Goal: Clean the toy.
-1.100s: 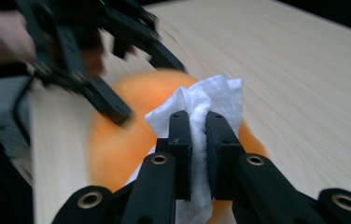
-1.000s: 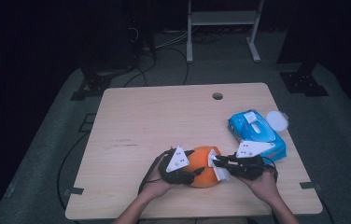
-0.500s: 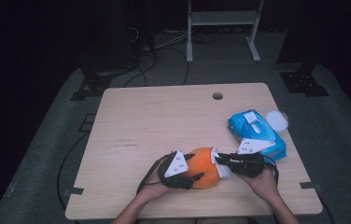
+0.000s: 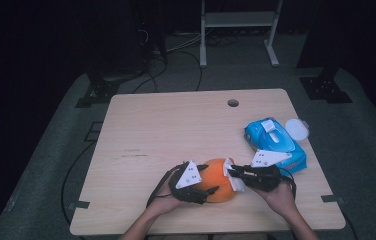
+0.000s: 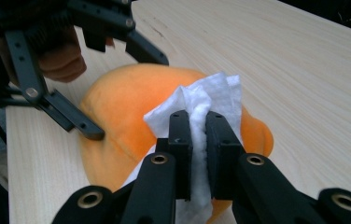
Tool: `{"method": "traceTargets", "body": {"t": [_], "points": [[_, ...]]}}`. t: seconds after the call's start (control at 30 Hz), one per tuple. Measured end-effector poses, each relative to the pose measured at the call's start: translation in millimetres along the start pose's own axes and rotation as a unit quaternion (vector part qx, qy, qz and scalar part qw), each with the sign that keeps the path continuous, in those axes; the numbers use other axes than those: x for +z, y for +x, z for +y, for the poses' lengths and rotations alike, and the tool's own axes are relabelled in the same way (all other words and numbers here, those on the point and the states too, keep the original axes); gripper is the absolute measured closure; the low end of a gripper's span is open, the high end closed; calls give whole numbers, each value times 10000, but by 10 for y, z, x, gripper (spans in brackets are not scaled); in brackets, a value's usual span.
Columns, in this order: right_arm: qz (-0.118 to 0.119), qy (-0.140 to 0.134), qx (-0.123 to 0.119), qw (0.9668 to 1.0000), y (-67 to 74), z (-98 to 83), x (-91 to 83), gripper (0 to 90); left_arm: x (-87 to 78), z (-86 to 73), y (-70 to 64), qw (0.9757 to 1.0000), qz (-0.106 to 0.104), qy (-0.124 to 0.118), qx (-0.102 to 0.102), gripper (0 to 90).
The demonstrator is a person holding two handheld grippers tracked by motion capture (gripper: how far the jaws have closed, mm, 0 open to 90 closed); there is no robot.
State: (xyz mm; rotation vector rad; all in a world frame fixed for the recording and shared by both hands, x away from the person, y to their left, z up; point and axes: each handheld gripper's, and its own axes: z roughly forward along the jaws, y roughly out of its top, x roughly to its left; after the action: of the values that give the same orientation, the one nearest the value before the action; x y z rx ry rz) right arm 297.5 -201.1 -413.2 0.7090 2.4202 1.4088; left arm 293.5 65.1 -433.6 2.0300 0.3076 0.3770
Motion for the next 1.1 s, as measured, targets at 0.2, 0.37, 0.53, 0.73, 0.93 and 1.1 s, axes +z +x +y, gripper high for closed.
{"method": "traceTargets", "body": {"t": [0.2,0.37,0.53,0.73,0.93,1.1], "points": [[-80,92,-11,9999,-34,-67,-46,809,1,-39,128,9980,-139,106,-609,153],[-104,110,78,9999,-27,-54,-63,810,15,-11,65,9989,64,172,-433,284],[3,118,-382,9992,176,56,0,809,17,50,-17,9997,83,217,-103,281],[24,98,-264,9996,81,-9,-36,810,-11,12,143,9967,-88,21,-811,162],[15,37,-236,9997,110,41,-56,809,44,46,0,9991,92,52,-411,296],[61,110,-440,9990,158,73,-42,810,9,49,-10,9996,-61,10,-288,288]]}}
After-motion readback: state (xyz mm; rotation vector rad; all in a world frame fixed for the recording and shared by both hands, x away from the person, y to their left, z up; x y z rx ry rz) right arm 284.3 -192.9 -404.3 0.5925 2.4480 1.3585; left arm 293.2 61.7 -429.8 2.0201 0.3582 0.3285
